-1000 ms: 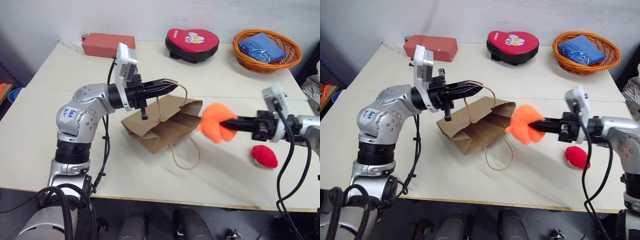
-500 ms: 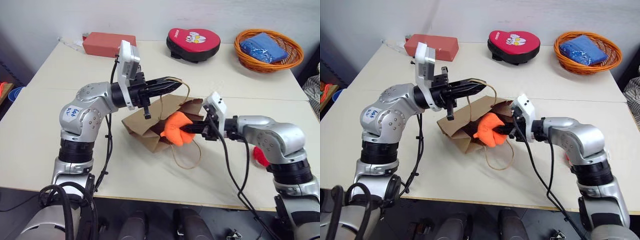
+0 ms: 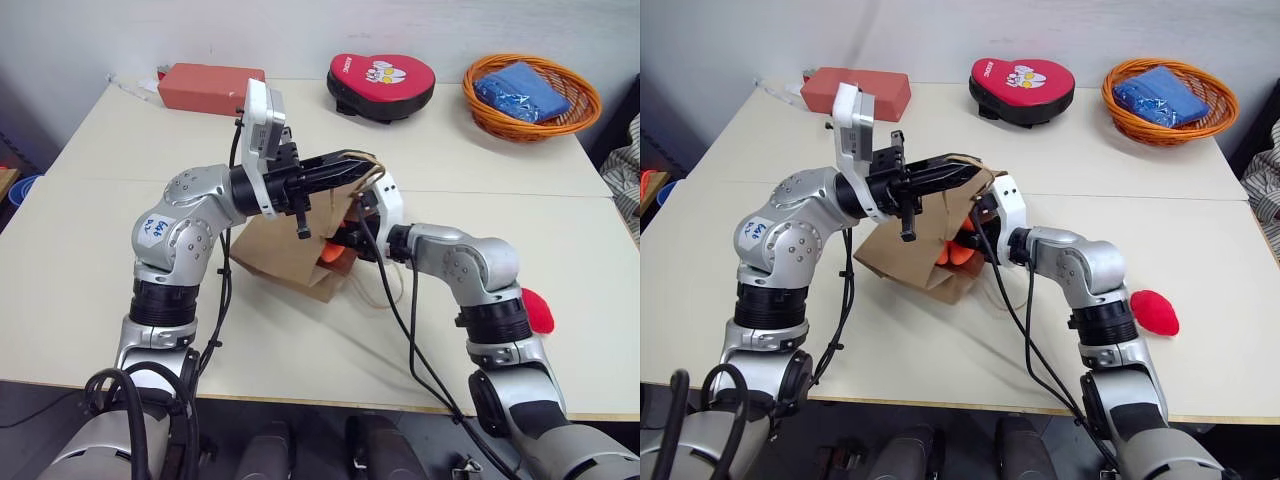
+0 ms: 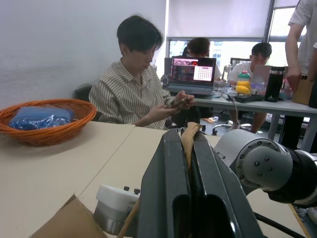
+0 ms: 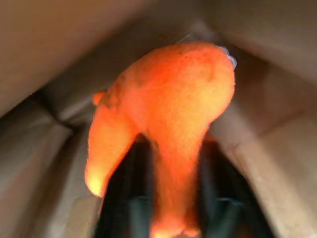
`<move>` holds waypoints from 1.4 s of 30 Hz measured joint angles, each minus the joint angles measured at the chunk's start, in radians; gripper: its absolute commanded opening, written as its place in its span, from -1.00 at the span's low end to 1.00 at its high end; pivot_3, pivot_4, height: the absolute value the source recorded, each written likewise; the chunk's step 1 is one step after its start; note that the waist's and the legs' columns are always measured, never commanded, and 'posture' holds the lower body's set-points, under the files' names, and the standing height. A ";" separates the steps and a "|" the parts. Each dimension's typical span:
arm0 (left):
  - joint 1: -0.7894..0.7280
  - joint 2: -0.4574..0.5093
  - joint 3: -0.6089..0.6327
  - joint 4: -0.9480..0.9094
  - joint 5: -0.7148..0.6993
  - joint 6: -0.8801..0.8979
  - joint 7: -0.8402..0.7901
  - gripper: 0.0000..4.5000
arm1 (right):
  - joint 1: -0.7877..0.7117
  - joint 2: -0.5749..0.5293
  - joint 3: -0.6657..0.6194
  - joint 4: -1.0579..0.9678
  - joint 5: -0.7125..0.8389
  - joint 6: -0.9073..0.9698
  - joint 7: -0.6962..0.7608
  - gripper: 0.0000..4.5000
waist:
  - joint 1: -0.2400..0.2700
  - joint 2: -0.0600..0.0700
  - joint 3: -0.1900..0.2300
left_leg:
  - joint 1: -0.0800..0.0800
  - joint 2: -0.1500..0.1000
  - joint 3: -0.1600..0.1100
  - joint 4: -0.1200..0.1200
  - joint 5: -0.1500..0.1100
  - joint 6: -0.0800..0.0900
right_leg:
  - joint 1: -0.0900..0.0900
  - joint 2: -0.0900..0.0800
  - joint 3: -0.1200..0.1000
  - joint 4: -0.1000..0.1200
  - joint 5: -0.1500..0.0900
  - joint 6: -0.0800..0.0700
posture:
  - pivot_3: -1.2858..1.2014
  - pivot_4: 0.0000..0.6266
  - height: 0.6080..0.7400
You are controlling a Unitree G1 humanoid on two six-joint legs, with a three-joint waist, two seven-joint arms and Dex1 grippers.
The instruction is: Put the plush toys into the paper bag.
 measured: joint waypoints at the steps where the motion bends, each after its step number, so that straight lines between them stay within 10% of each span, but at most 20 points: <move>1: 0.000 0.000 0.002 0.000 0.000 -0.002 0.003 -1.00 | 0.025 -0.027 -0.015 -0.036 0.020 0.012 0.020 0.07 | 0.001 0.000 0.000 | -0.001 0.000 0.000 0.000 0.000 0.000 | 0.000 0.000 0.000 0.000 0.000 0.000 | 0.03 -0.52 1.00; 5: 0.007 0.005 0.008 0.001 0.000 -0.008 0.007 -1.00 | 0.114 -0.179 -0.097 -0.180 0.119 0.051 0.139 0.63 | -0.001 0.000 0.000 | -0.001 0.000 0.000 -0.001 0.000 0.000 | 0.000 0.000 0.000 -0.001 0.000 0.000 | 0.03 -0.52 1.00; 12: 0.029 0.007 0.009 0.000 0.000 -0.016 0.009 -1.00 | 0.351 -0.444 -0.297 -0.293 0.226 -0.014 0.385 0.63 | 0.000 -0.001 0.000 | -0.001 0.000 0.002 0.000 0.000 0.001 | 0.000 0.001 0.001 -0.001 0.000 0.000 | 0.03 -0.52 1.00; 20: 0.040 0.011 0.011 -0.004 0.000 -0.017 0.009 -1.00 | 0.744 -0.490 -0.593 -0.327 0.120 -0.378 0.498 0.63 | 0.025 -0.001 0.000 | 0.000 0.000 0.004 0.000 0.000 0.001 | 0.001 0.001 0.003 0.000 0.000 0.000 | 0.03 -0.52 1.00; 26: 0.048 0.025 0.018 -0.002 0.000 -0.019 0.005 -1.00 | 1.171 -0.348 -0.871 -0.117 -0.099 -0.962 0.577 0.99 | 0.055 -0.002 0.000 | 0.001 0.000 0.005 -0.001 -0.001 0.002 | 0.003 0.001 0.004 -0.005 0.000 0.000 | 0.03 -0.52 1.00; 34: 0.041 0.020 0.008 0.006 0.001 -0.020 -0.006 -1.00 | 1.277 -0.287 -0.866 -0.012 -0.142 -1.167 0.551 0.99 | 0.010 -0.001 0.001 | 0.030 0.001 0.007 -0.013 0.000 0.001 | 0.028 0.003 0.008 -0.013 0.000 0.000 | 0.03 -0.52 1.00; 42: 0.032 0.015 0.006 0.025 0.002 -0.024 -0.002 -1.00 | 1.098 -0.448 -0.640 -0.090 -0.172 -0.963 0.486 0.99 | 0.010 -0.002 0.001 | 0.036 0.001 0.006 -0.018 0.001 0.000 | 0.033 0.003 0.007 -0.016 0.000 0.000 | 0.03 -0.52 1.00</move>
